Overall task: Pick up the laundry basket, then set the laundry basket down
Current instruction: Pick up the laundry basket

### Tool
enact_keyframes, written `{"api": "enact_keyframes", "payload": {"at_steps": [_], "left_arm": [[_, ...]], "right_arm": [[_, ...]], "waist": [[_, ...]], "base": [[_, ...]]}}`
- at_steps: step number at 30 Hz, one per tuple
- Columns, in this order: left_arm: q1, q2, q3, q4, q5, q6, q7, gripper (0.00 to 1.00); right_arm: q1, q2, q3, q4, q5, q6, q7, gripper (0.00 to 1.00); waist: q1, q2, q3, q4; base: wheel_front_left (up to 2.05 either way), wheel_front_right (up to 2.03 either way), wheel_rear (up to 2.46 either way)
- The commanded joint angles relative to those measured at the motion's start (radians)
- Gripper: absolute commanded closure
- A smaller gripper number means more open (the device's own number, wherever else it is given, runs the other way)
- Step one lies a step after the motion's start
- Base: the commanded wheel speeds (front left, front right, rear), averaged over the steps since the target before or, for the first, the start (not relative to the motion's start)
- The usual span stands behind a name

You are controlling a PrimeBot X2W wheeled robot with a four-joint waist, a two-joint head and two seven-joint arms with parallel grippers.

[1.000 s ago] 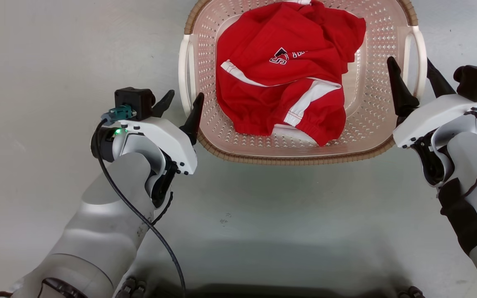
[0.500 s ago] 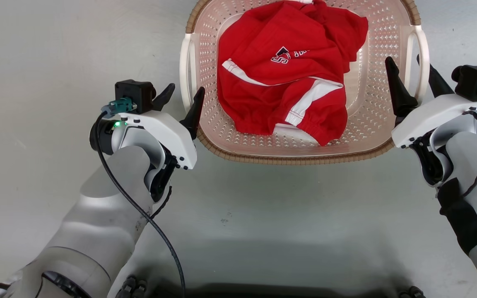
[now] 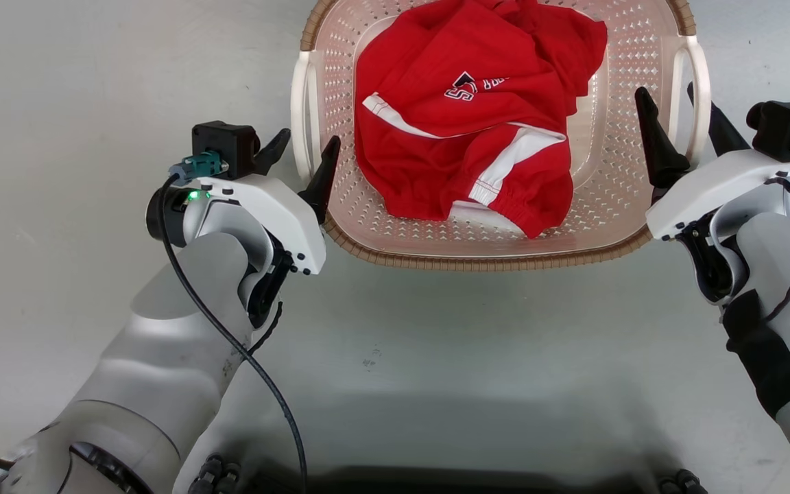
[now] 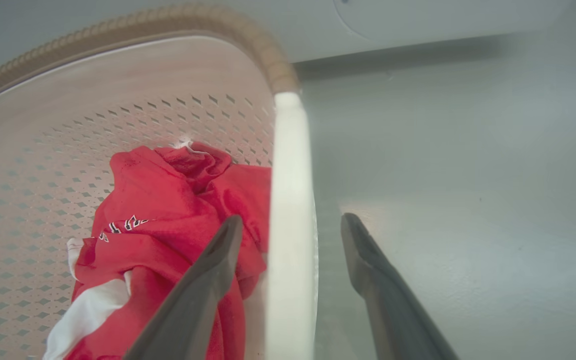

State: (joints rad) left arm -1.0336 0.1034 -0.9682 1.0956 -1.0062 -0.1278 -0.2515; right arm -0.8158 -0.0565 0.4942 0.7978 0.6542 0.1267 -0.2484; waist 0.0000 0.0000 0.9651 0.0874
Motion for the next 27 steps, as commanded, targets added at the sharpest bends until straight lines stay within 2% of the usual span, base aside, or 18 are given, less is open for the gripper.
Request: {"api": "enact_keyframes", "payload": {"at_steps": [1, 16, 27], "left_arm": [[-0.005, 0.032, 0.003, -0.002, -0.003, -0.003, -0.01, 1.0], [0.0, 0.035, -0.018, 0.003, -0.039, -0.003, -0.01, 1.0], [0.018, 0.038, -0.078, 0.039, -0.111, -0.003, 0.002, 1.0]], "right_arm": [[0.032, 0.006, 0.014, -0.013, 0.009, 0.004, -0.013, 1.0], [0.016, 0.006, 0.05, 0.02, 0.014, 0.004, -0.013, 1.0], [-0.017, 0.006, 0.142, 0.144, 0.068, 0.004, -0.013, 1.0]], "waist": [[0.0, 0.0, 0.002, 0.0], [0.0, 0.0, -0.005, 0.001], [0.0, 0.0, -0.048, -0.003]], "base": [[0.0, 0.0, 0.0], [0.0, 0.0, 0.0], [0.0, 0.0, 0.0]]}}
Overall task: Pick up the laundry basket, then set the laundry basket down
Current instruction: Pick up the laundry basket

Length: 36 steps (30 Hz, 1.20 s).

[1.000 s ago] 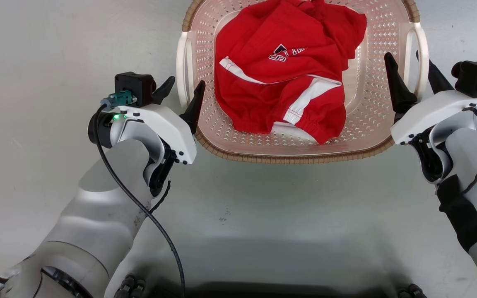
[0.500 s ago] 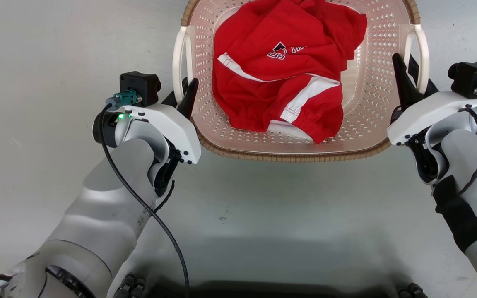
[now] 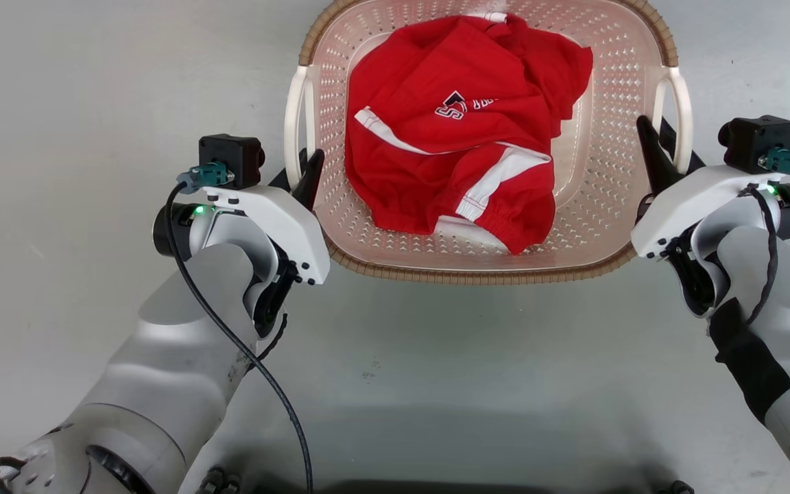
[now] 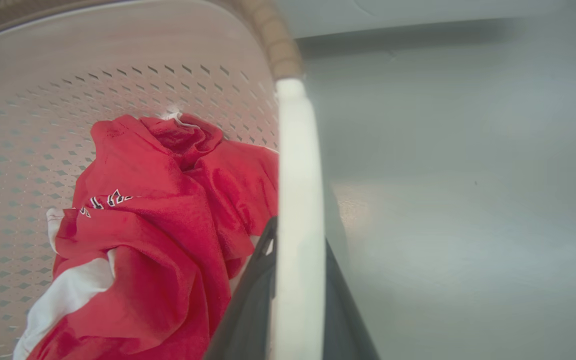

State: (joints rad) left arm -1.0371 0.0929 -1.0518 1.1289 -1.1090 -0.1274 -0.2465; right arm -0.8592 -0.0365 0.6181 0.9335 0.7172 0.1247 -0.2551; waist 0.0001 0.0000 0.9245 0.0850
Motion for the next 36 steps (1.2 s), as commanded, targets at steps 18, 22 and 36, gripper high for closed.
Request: {"api": "enact_keyframes", "payload": {"at_steps": [18, 22, 36], "left_arm": [[0.097, 0.092, -0.042, 0.047, -0.138, -0.003, 0.125, 1.0], [0.119, 0.098, -0.047, 0.052, -0.154, -0.003, 0.145, 1.0], [0.241, 0.151, -0.059, 0.068, -0.233, -0.003, 0.234, 1.0]], "right_arm": [[0.019, -0.014, 0.209, 0.12, 0.196, 0.006, 0.103, 1.0], [0.027, -0.014, 0.237, 0.135, 0.221, 0.006, 0.121, 1.0], [0.125, -0.014, 0.329, 0.168, 0.368, 0.006, 0.135, 1.0]], "waist": [[-0.0001, 0.0, -0.157, -0.025], [-0.0001, 0.0, -0.195, -0.026], [-0.0001, 0.0, -0.402, -0.055]], "base": [[0.0, 0.0, 0.0], [0.0, 0.0, 0.0], [0.0, 0.0, 0.0]]}}
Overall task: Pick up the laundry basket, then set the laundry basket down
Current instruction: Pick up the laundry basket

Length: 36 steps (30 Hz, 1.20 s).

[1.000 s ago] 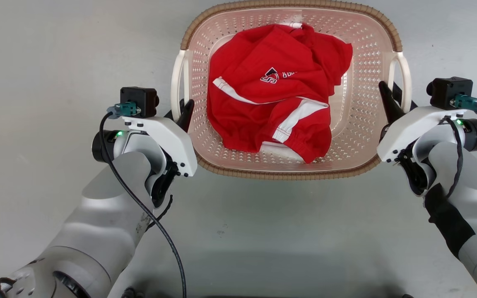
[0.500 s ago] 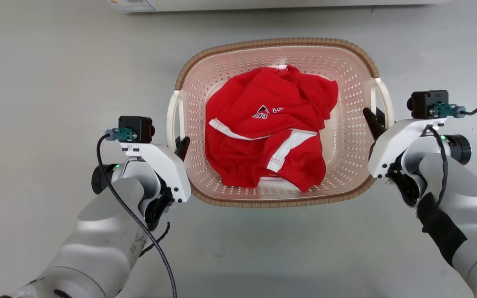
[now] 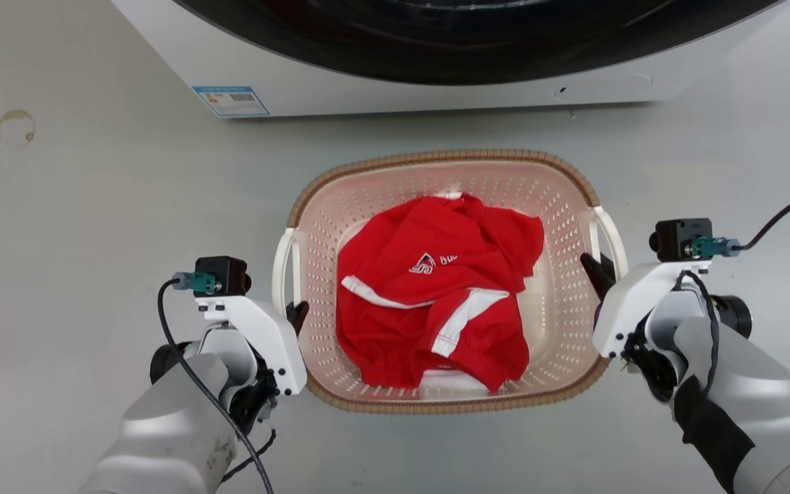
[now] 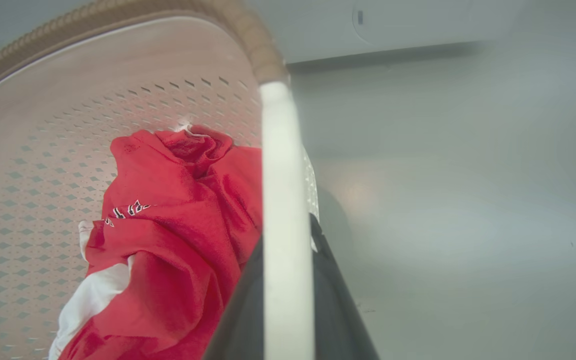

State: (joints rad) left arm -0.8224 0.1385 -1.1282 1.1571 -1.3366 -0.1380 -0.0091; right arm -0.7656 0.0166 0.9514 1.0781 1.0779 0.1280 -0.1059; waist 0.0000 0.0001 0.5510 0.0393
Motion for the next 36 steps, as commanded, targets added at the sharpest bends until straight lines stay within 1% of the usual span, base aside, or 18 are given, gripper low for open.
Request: {"api": "enact_keyframes", "payload": {"at_steps": [1, 13, 24, 26, 31, 36], "left_arm": [[0.036, 0.109, 0.016, 0.041, -0.01, 0.007, 0.007, 1.0], [0.155, 0.147, 0.007, 0.048, -0.066, 0.007, 0.134, 1.0], [0.265, 0.167, 0.004, 0.063, -0.112, 0.007, 0.245, 1.0], [0.272, 0.169, 0.004, 0.064, -0.114, 0.007, 0.253, 1.0], [0.305, 0.178, 0.0, 0.07, -0.123, 0.007, 0.287, 1.0], [0.314, 0.188, -0.006, 0.074, -0.124, 0.007, 0.317, 1.0]], "right_arm": [[0.042, -0.067, 0.002, 0.025, 0.018, 0.003, -0.011, 1.0], [0.14, -0.067, 0.1, 0.03, 0.126, 0.003, 0.048, 1.0], [0.236, -0.067, 0.172, 0.06, 0.228, 0.003, 0.122, 1.0], [0.243, -0.067, 0.178, 0.061, 0.235, 0.003, 0.127, 1.0], [0.276, -0.067, 0.215, 0.07, 0.268, 0.003, 0.153, 1.0], [0.278, -0.067, 0.247, 0.083, 0.289, 0.003, 0.189, 1.0]], "waist": [[0.0, -0.0001, -0.043, -0.011], [0.0, -0.0001, -0.237, -0.036], [0.0, -0.0001, -0.443, -0.032], [0.0, -0.0001, -0.457, -0.031], [0.0, -0.0001, -0.533, -0.023], [0.0, -0.0001, -0.574, -0.017]], "base": [[0.0, 0.0, 0.0], [0.0, 0.0, 0.0], [0.0, 0.0, 0.0], [0.0, 0.0, 0.0], [0.0, 0.0, 0.0], [0.0, 0.0, 0.0]]}}
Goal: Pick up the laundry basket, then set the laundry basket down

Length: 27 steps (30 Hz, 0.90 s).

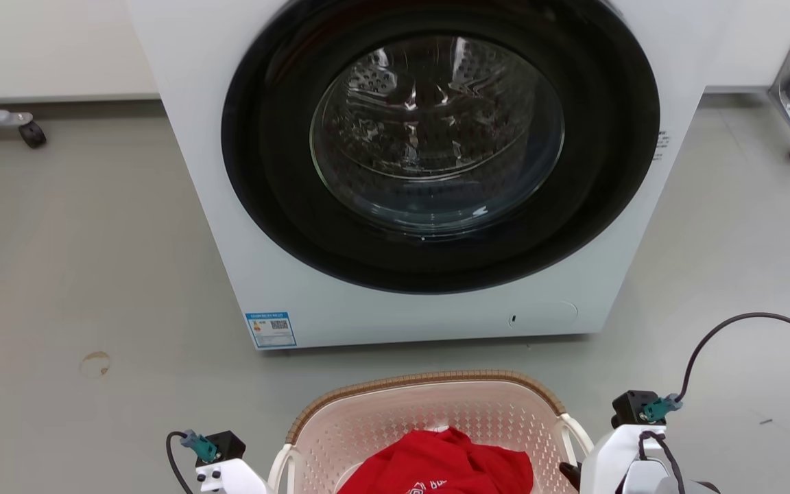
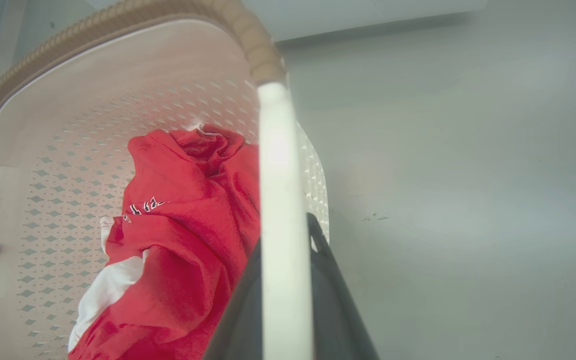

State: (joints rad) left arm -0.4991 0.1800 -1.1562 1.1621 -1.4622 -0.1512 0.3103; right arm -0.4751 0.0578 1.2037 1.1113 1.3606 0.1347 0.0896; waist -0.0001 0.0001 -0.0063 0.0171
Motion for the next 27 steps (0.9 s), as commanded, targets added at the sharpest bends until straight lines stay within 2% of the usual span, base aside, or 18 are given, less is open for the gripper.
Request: {"api": "enact_keyframes", "payload": {"at_steps": [1, 8, 27], "left_arm": [[-0.009, 0.148, 0.022, 0.07, 0.001, 0.021, 0.004, 1.0], [-0.008, 0.145, 0.019, 0.08, -0.002, 0.021, 0.028, 1.0], [-0.028, 0.134, 0.024, 0.09, -0.006, 0.021, 0.026, 1.0]], "right_arm": [[-0.015, -0.108, -0.001, 0.051, 0.011, -0.004, 0.0, 1.0], [-0.033, -0.108, 0.024, 0.064, 0.031, -0.004, 0.03, 1.0], [-0.042, -0.108, 0.056, 0.074, 0.064, -0.004, 0.01, 1.0]], "waist": [[0.0001, -0.0001, -0.024, 0.006], [0.0001, -0.0001, -0.053, 0.01], [0.0001, -0.0001, -0.036, 0.007]], "base": [[0.0, 0.0, 0.0], [0.0, 0.0, 0.0], [0.0, 0.0, 0.0]]}}
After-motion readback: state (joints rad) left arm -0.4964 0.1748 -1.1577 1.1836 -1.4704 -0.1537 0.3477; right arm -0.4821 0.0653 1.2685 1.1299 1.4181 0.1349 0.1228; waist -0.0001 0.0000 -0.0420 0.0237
